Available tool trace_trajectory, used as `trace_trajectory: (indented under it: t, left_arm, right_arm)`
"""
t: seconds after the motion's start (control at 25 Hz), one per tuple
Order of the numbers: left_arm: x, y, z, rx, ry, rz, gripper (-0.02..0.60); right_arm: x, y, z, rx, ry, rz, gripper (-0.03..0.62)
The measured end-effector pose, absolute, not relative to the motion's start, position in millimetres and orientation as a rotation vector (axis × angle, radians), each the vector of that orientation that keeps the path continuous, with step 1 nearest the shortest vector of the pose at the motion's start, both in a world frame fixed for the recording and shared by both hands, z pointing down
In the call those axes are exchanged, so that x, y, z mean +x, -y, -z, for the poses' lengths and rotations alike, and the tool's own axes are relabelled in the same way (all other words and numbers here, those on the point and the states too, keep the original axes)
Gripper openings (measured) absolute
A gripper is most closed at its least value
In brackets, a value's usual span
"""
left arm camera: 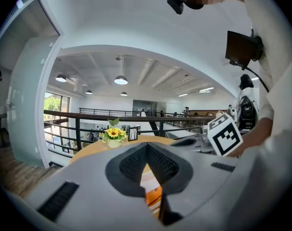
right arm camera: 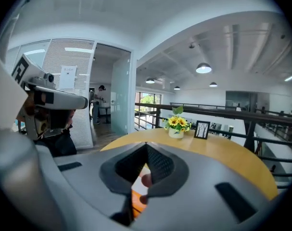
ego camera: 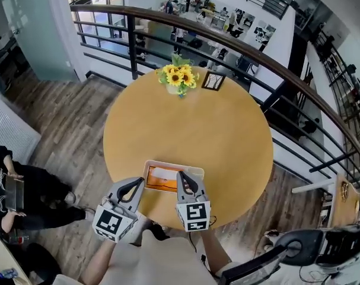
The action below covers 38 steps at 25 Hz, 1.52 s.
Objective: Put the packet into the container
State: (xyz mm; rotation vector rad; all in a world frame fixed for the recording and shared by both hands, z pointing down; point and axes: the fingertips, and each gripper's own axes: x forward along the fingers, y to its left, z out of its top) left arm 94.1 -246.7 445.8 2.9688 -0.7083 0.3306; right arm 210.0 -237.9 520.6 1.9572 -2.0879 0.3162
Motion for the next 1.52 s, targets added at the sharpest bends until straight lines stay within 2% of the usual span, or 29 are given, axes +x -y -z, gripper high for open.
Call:
trace_trajectory:
  t: [0.16,0.6,1.04,1.52]
  left_arm:
    - [107.8,246.8,-435.3,3.023,0.633,-0.219,0.006]
    - [89.7,201.0,-445.1,3.070,0.525,-0.280,0.006]
    - [40.8,144.5,-444.3,3.072,0.490,-0.212,0.006]
    - [-34.0,68.5,-451.4,3.046,0.412,-0.192,0.006]
  right_arm:
    - [212.6,227.6,-509.9,2.029,2.059,-0.310,0.006]
    - [198.4,168.6,-496.9,2.178,1.964,-0.303,0.006]
    - [112.7,118.7,-461.6,2.237,1.996,-0.207,0.005]
    - [24.1,43.8,-471.6,2.256,1.924,-0.211,0.005]
